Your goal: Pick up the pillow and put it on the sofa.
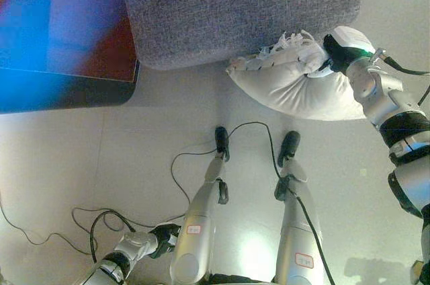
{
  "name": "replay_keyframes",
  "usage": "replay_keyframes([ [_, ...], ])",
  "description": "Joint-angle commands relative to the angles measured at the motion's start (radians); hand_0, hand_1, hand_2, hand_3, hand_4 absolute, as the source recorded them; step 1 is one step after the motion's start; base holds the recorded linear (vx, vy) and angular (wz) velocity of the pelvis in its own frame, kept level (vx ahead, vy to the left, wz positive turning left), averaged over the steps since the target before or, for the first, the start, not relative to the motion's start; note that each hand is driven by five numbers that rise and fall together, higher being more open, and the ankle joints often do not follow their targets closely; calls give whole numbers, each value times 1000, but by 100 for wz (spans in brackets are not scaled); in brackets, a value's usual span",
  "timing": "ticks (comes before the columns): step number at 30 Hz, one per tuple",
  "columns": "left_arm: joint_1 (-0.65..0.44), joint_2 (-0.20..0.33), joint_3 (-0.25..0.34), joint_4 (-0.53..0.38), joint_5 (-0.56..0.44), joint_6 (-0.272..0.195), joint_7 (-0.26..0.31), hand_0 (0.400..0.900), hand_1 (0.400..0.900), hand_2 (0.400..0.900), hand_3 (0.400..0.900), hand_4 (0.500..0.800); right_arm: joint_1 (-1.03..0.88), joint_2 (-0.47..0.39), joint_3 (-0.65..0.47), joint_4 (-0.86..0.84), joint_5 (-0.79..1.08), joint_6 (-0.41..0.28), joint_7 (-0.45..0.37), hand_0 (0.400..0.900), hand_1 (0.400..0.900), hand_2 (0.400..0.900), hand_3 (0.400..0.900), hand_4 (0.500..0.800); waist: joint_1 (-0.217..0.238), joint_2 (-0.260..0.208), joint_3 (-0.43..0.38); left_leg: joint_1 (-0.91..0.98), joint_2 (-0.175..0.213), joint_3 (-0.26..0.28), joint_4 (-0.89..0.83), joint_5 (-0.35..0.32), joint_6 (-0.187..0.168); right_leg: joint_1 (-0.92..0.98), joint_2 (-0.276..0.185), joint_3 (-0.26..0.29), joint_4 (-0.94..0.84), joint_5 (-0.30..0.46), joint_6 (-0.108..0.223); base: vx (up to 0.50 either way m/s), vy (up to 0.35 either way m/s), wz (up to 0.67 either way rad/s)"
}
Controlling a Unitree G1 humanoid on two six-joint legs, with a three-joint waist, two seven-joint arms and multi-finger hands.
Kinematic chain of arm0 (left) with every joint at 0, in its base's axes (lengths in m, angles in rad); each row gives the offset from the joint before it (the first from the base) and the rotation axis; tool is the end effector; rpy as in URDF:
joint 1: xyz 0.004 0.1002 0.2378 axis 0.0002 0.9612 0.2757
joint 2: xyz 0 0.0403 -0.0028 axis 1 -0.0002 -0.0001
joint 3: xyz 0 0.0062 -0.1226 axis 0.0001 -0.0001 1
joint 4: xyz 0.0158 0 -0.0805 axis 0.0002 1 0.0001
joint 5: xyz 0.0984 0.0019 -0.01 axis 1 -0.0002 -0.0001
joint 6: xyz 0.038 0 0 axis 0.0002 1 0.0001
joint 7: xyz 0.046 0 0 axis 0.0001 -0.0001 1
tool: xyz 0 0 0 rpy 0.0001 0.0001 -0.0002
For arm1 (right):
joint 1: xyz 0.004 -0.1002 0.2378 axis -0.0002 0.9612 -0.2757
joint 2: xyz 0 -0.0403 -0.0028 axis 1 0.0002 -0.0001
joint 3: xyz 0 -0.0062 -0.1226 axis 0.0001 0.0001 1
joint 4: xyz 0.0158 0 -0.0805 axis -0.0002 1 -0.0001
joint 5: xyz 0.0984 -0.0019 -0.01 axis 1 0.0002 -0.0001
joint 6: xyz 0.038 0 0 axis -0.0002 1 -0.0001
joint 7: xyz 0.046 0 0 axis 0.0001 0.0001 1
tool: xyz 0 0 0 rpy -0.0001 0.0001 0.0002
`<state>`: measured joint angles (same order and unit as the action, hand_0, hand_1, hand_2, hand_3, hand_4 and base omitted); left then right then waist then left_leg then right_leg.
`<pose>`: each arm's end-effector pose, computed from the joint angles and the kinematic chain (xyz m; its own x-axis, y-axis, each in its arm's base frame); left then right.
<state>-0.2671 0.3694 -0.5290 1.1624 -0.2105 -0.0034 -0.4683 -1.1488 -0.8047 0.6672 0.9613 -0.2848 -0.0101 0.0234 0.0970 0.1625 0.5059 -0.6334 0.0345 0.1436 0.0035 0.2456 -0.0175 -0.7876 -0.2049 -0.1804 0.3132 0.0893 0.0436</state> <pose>0.1737 0.2369 -0.0949 0.3742 -0.3017 -0.8769 0.5434 0.8376 -0.0563 0.3642 -0.2753 0.2218 0.9959 -0.0734 0.0530 0.0659 0.1874 -0.9801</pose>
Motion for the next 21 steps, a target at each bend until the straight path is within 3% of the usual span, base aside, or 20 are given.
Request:
replay_keyframes([
  [1, -26, 11, 25, -2, -20, -36, -55, 900, 900, 900, 900, 800, -103, -97, 40, -54, 72, -87, -9, 400, 400, 400, 400, 500, 2, -1, 14, 23, 12, -51, 80, -119, -56, 117, 38, -55, 5, -120, 33, 9, -50, 2],
  [10, 5, 36, 61, 5, 22, -18, -93, 900, 900, 900, 900, 800, -56, -108, 20, -79, 118, -161, 63, 400, 400, 400, 400, 500, 4, -47, 12, 231, 12, -43, 1, -126, -57, 326, 41, -93, -88, -101, 42, 18, -36, 0],
  [21, 89, 43, 100, 15, 73, 32, -163, 900, 900, 900, 900, 800, 69, -114, -35, -185, 194, -189, 204, 400, 400, 400, 400, 500, -4, -123, -131, 454, 16, -12, -85, -163, -61, 592, 44, -131, -262, -54, 69, 62, -15, 2],
])
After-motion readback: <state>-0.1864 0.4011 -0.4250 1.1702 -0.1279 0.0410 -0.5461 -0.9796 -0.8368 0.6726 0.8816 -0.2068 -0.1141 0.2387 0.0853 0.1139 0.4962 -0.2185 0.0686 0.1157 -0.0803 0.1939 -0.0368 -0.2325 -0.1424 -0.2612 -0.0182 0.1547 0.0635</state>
